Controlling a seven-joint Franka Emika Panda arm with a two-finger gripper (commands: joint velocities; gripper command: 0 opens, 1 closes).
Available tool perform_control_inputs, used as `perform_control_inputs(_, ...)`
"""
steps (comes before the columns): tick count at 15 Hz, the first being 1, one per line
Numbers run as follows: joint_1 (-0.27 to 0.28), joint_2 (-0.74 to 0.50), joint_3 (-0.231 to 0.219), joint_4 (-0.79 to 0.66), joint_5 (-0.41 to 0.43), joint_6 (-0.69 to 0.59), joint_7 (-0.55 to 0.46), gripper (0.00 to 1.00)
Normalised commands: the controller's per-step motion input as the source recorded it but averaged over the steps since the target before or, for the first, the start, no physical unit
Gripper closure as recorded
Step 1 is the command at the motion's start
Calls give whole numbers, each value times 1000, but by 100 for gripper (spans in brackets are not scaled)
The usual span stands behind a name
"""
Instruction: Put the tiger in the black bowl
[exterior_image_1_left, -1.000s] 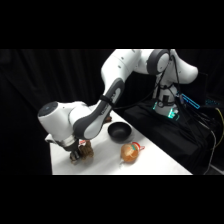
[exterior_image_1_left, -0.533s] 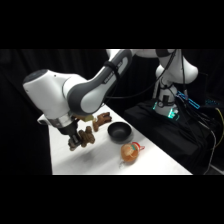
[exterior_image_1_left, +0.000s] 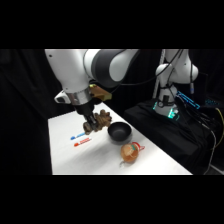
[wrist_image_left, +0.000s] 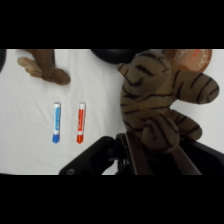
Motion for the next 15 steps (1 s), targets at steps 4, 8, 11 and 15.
perform_control_inputs(4,-92,-670,4,-990,-76,518,-36,91)
perform_control_inputs(8,-132,-546,-47,-986,-101,665,-95,91)
perform_control_inputs(11,-123,-374,-67,-797,-122,576,-111,91)
perform_control_inputs(15,-68,-135,-28,-428,-127,632,-149,93)
